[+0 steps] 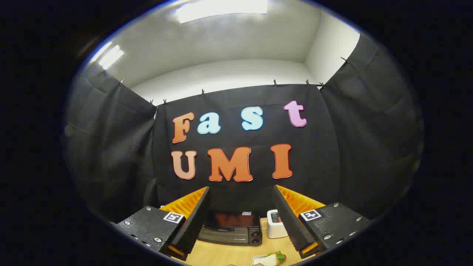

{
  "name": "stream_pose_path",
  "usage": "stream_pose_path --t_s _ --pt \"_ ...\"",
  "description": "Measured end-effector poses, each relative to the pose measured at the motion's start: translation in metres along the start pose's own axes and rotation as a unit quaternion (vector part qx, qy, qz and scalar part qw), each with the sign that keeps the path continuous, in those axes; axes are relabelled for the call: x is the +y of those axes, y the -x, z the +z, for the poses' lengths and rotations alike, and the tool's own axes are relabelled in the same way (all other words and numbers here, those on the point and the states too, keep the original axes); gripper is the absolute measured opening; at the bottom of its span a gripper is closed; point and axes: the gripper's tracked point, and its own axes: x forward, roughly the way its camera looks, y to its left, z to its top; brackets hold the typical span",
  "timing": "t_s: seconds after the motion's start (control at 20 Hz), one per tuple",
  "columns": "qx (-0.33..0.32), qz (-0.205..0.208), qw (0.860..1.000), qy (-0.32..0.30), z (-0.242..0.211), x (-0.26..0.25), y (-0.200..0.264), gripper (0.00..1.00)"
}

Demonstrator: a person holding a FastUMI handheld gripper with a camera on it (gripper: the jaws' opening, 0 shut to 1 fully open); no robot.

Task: Open the toaster oven, put the food inside, and close the toaster oven door.

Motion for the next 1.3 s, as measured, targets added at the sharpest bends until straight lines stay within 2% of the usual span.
stream_pose_path --t_s 0.9,1.2,1.3 --pt "-0.003 0.019 1.000 0.004 -0.003 -0.002 0.006 0.98" --pt "0.015 0.047 0.999 -0.007 -0.029 0.025 -0.013 0.98" --pt "0.025 0.041 0.999 -0.001 -0.042 0.025 -0.021 0.99"
